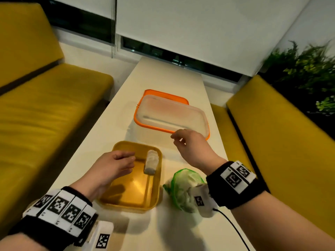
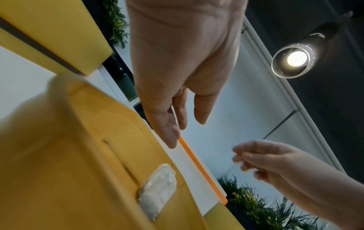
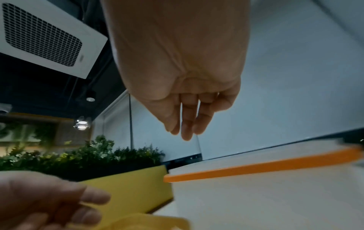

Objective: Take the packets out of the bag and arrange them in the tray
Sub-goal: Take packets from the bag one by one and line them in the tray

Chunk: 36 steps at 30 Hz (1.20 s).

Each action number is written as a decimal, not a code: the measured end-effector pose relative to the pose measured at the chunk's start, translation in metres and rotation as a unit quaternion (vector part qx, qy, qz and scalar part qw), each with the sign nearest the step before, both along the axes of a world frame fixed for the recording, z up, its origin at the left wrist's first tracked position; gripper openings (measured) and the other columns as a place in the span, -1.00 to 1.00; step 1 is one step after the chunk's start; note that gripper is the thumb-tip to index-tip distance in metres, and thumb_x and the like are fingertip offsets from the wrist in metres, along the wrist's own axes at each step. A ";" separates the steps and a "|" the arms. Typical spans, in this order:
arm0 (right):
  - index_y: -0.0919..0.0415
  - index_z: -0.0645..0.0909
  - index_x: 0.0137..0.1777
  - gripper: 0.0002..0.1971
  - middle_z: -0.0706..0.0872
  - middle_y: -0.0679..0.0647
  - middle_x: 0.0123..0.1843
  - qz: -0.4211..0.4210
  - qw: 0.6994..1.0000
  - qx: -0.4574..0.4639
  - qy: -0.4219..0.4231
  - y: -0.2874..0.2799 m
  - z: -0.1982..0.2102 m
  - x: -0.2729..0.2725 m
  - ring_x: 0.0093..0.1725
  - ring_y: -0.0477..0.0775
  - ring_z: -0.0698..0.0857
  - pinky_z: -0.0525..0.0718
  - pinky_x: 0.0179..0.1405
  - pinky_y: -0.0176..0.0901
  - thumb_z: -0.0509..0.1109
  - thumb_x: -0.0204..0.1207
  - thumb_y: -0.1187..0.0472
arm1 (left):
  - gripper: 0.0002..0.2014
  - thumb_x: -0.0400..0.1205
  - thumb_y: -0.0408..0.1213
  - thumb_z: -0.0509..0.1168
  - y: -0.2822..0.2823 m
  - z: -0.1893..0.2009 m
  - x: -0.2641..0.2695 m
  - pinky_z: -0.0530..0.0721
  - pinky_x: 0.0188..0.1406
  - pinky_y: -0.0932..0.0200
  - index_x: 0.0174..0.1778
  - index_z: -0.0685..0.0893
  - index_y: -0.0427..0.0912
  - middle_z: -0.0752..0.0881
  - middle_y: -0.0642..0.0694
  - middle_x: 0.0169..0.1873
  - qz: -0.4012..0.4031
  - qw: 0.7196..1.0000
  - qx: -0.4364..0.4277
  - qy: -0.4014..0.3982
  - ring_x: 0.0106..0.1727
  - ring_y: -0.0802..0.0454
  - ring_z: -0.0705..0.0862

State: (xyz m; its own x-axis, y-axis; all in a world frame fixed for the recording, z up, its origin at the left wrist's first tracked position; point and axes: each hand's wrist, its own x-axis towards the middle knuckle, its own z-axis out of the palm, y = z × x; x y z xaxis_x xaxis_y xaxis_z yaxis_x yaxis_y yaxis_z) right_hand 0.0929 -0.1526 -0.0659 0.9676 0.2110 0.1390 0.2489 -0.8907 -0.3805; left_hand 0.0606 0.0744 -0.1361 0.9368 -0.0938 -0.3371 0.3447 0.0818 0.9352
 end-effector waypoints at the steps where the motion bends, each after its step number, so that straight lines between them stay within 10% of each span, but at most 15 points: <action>1: 0.12 0.70 0.17 -0.79 0.74 -0.04 0.09 -0.011 1.000 0.011 0.009 -0.014 0.003 -0.010 0.04 0.02 0.65 0.52 0.07 -0.23 0.32 0.58 0.23 | -0.80 0.62 -0.32 0.34 -0.003 0.001 0.001 0.73 -0.08 0.19 0.16 0.68 -0.12 0.77 -0.19 0.00 -0.003 1.000 0.000 -0.003 0.07 -0.05 0.75; 13: 0.02 0.55 -0.15 -0.81 0.66 0.01 -0.19 -0.139 0.976 -0.101 0.134 -0.057 -0.074 -0.089 -0.12 0.13 0.63 0.54 -0.13 -0.10 0.31 0.50 -0.08 | -0.91 0.60 -0.38 0.36 -0.104 0.020 0.005 0.72 -0.02 0.17 -0.01 0.70 -0.18 0.73 -0.18 -0.10 -0.118 0.991 0.028 -0.060 -0.07 0.01 0.72; 20: 0.01 0.50 -0.34 -0.80 0.61 -0.08 -0.40 -0.201 0.950 0.199 0.135 -0.071 -0.082 -0.091 -0.38 -0.14 0.52 0.48 -0.34 -0.30 0.39 0.38 0.32 | -0.88 0.54 -0.40 0.43 -0.128 0.001 0.001 0.72 -0.03 0.09 -0.09 0.74 -0.09 0.76 -0.12 -0.18 -0.149 0.981 0.100 -0.068 -0.09 -0.04 0.72; 28: 0.23 0.60 -0.18 -0.80 0.65 0.15 -0.29 -0.184 0.854 0.465 0.141 -0.081 -0.074 -0.083 -0.30 0.06 0.64 0.62 -0.33 -0.18 0.40 0.38 0.54 | -0.60 0.45 -0.26 0.52 -0.142 0.005 0.001 0.71 0.09 0.15 0.19 0.63 0.03 0.73 0.01 0.02 -0.259 0.948 0.173 -0.066 0.06 0.07 0.73; 36: 0.23 0.66 0.02 -0.81 0.71 0.16 -0.20 -0.179 0.829 0.508 0.150 -0.066 -0.067 -0.072 -0.24 -0.02 0.69 0.64 -0.32 -0.22 0.48 0.44 0.41 | -0.92 0.60 -0.54 0.30 -0.136 0.010 0.011 0.77 -0.25 0.18 -0.12 0.64 -0.30 0.74 -0.21 -0.27 -0.140 0.990 -0.011 -0.009 -0.30 0.01 0.74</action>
State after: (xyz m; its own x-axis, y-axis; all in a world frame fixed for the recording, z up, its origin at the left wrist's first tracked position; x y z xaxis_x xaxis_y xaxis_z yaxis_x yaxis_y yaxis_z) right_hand 0.0209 -0.2185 -0.1327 0.9658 -0.1763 -0.1902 -0.2046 -0.0675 -0.9765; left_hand 0.0719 -0.0616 -0.1259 0.8792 -0.3571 -0.3153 0.3399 0.0065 0.9404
